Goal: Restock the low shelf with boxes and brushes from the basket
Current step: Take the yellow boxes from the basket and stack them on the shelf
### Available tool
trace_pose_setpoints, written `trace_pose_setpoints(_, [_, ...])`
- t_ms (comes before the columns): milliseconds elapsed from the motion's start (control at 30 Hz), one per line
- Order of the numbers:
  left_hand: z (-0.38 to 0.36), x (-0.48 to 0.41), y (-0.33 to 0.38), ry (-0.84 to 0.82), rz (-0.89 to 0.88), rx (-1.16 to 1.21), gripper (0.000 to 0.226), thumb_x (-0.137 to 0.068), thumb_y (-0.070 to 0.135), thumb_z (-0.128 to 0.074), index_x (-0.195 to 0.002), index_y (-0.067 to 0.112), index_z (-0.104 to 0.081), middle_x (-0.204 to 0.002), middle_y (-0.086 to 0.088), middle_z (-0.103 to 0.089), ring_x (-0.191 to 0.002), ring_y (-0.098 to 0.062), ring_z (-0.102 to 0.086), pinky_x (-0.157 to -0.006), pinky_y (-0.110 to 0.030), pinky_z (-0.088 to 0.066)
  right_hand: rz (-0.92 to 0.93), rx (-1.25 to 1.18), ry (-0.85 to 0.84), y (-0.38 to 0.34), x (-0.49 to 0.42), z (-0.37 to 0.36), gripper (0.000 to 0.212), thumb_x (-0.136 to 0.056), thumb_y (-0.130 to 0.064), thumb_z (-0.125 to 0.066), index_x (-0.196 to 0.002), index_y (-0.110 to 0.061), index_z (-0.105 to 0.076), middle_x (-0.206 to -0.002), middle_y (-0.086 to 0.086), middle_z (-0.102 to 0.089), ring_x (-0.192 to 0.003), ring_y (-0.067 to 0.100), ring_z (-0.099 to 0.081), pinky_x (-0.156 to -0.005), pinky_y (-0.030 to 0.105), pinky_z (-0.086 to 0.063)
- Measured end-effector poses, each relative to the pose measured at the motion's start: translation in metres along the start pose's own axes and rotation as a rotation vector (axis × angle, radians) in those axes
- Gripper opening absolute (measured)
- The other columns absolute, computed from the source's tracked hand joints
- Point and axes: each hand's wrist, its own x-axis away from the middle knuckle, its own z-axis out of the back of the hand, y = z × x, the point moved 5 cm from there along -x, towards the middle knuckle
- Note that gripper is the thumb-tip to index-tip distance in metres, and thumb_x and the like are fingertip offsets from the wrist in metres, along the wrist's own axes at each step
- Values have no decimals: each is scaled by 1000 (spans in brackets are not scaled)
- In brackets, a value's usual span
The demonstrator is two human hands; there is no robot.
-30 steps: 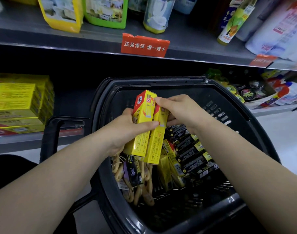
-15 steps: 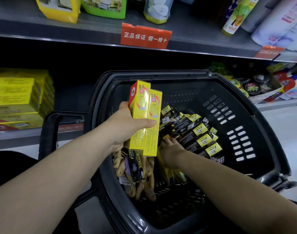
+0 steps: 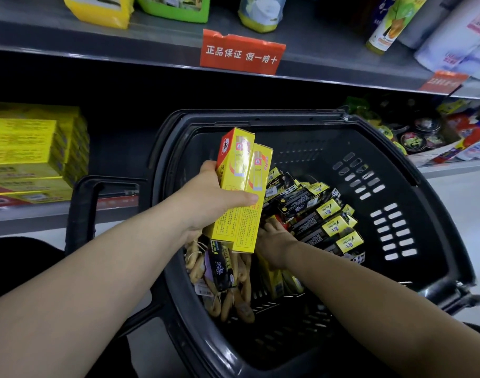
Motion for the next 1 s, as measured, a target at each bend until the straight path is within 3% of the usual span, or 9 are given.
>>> trace_pose_setpoints(133, [1,1,-1,14,2,3,59,-75,19,-77,-114,25,-32,-102,1,-65,-81,-9,-65,-48,-16,-52,-12,52,-4,-2,-5,3,61,-93,-19,-49,-148,-22,-24,-155,8,-17,-140,33,-13,-115,48,1])
trace_pose_setpoints(333, [6,3,-3,55,-5,-33,60,-74,23,-78,-114,27,-34,-102,1,-66,-88,-16,-67,-71,-33,-56,-33,79,0,0,-7,-1,63,-92,-22,-50,-148,-20,-21,-155,7,-19,-144,30,-7,-115,47,6])
trace_pose_setpoints(500, [7,0,-4,92,-5,-103,60,-74,21,-78,-115,27,-34,-99,0,-65,-87,-21,-67,-79,-46,-56,-193,38,82,19,0,2,71,-92,-21,-49,-150,-14,-8,-157,16,-1,-145,33,3,-117,44,-3])
trace_pose_setpoints(600, [7,-2,-5,95,7,-112,62,-73,21,-78,-116,27,-34,-100,-1,-66,-87,-22,-67,-79,-46,-56,-284,-95,136,30,6,7,64,-93,-18,-44,-148,-9,-12,-151,20,-21,-138,36,-22,-110,40,-25])
trace_pose_setpoints(700, [7,-4,-5,97,14,-116,62,-74,21,-78,-117,26,-35,-99,-1,-66,-86,-21,-67,-78,-45,-57,-307,-243,175,33,7,13,53,-94,-9,-41,-144,-6,-23,-139,18,-39,-123,33,-40,-90,37,-42])
trace_pose_setpoints(833, [6,-5,-5,96,16,-102,62,-74,19,-77,-120,25,-36,-99,-1,-66,-85,-19,-66,-72,-39,-56,-262,-218,151,39,6,18,48,-94,-7,-44,-141,-7,-33,-138,15,-42,-122,32,-41,-83,39,-45])
trace_pose_setpoints(1000, [6,-4,-5,92,18,-81,63,-75,19,-77,-122,24,-35,-97,0,-66,-82,-17,-67,-67,-35,-56,-214,-205,64,39,10,11,64,-93,-1,-44,-149,-10,-14,-148,16,-30,-131,35,-35,-94,45,-43])
